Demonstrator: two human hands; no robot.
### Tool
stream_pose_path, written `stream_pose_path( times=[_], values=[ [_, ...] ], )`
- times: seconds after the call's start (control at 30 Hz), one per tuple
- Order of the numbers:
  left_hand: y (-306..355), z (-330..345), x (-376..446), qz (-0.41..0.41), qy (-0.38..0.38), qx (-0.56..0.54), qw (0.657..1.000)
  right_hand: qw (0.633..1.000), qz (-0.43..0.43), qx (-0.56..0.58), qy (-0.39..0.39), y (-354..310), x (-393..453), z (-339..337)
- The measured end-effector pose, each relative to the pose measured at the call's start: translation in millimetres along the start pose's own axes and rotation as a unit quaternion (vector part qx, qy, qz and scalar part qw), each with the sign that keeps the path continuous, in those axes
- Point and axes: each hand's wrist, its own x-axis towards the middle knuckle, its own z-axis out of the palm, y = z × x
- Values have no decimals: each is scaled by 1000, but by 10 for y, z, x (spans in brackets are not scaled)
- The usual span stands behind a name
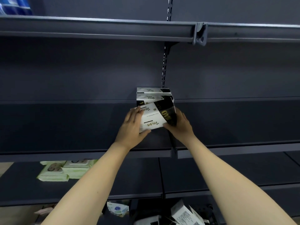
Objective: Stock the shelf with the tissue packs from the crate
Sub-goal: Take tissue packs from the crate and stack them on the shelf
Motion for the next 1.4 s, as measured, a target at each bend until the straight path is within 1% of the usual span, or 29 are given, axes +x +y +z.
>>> stream_pose_path(
  times=[0.1, 0.2, 0.27, 0.33, 0.4, 0.5, 0.57, 0.63, 0.7, 0.77, 0.83, 0.9, 1.0, 1.1, 1.2, 1.27, 1.4],
  values=[
    [-32, -145, -12, -41, 7, -20, 999, 992, -25, 118, -30, -189, 46, -58],
    [-59, -292, -15, -78, -8, -45, 996, 979, -33, 192, -55, -395, 86, -19],
    [-86, -367, -2, -108, -29, -85, 990, 972, -42, 230, -38, -529, 103, 12],
    [-93, -412, 9, -136, -65, -113, 982, 964, -57, 259, -2, -680, 129, 13],
    [-70, -405, 13, -138, -94, -93, 982, 961, -84, 263, 14, -822, 173, -26],
    [6, -360, 6, -127, -124, -12, 984, 972, -138, 189, -8, -947, 223, -129],
    [32, -359, 12, -139, -96, 13, 986, 979, -157, 123, -32, -980, 220, -205],
    [27, -385, 17, -152, -55, 15, 987, 981, -171, 55, -68, -959, 218, -254],
    [9, -410, 12, -157, -28, 16, 987, 971, -201, -26, -127, -918, 205, -243],
    [-6, -414, 4, -149, -22, 11, 989, 949, -230, -113, -184, -861, 196, -168],
    [-10, -390, 4, -134, -30, 6, 991, 930, -254, -168, -207, -812, 176, -67],
    [-11, -345, 8, -121, -40, 7, 992, 914, -292, -214, -181, -781, 148, 27],
    [-12, -269, 22, -103, -66, 24, 992, 897, -326, -280, -104, -692, 127, 56],
    [-18, -208, 48, -81, -96, 42, 991, 880, -321, -343, -70, -465, 107, -21],
    [-47, -154, 85, -67, -94, 36, 993, 869, -303, -389, -45, -166, 87, -121],
    [-77, -123, 120, -66, -88, 17, 994, 878, -274, -391, -29, -38, 73, -146],
    [-125, -68, 218, -67, -83, 0, 994, 910, -254, -329, -9, 16, 109, -88]
  ],
)
